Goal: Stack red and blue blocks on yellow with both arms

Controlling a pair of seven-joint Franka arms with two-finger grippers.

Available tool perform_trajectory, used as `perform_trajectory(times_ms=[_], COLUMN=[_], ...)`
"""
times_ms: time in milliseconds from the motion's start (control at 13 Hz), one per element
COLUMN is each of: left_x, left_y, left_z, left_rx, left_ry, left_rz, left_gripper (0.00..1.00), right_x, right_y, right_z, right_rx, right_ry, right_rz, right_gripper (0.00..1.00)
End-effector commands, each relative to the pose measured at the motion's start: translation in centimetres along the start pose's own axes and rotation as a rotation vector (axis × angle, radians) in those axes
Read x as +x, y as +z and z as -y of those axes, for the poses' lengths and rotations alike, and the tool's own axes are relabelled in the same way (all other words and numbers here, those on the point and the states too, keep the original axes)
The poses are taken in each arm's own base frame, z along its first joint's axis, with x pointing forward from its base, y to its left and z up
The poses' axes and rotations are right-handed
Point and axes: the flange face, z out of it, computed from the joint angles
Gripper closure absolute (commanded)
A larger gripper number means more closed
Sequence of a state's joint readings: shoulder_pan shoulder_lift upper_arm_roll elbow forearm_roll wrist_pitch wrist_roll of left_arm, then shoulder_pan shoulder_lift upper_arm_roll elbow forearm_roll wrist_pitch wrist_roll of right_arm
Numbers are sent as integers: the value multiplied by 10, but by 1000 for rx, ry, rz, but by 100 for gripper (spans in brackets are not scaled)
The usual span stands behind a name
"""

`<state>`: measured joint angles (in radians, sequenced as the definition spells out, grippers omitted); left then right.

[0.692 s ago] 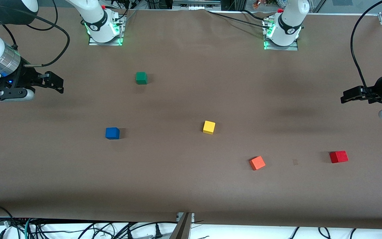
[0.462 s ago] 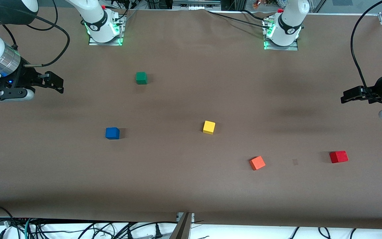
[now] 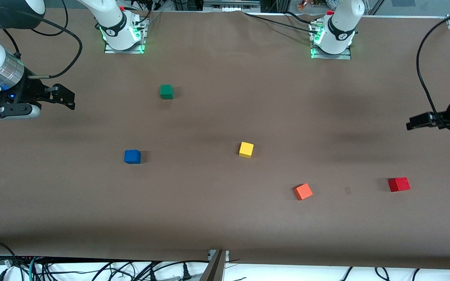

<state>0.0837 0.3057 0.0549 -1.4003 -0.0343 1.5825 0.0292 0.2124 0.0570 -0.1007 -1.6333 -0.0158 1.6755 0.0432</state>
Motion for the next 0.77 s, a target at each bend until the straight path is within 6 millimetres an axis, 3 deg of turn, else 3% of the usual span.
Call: perform_trajectory(times_ms=[0, 154, 308, 692], left_x=[40, 63, 80, 106], left_y=[43, 87, 122, 220], left_z=[29, 36, 65, 80], left_rx=[22, 31, 54, 49], left_ry=[-26, -31, -60, -69], left_rz=[-23, -35, -59, -83], left_gripper=[0, 0, 0, 0], right_x=[1, 1, 1, 1], right_y=[-6, -6, -6, -6], right_z=[0, 0, 0, 0], right_rx=[-11, -11, -12, -12], right_ry=[-7, -7, -7, -7], right_rz=[2, 2, 2, 2], right_gripper=[0, 0, 0, 0])
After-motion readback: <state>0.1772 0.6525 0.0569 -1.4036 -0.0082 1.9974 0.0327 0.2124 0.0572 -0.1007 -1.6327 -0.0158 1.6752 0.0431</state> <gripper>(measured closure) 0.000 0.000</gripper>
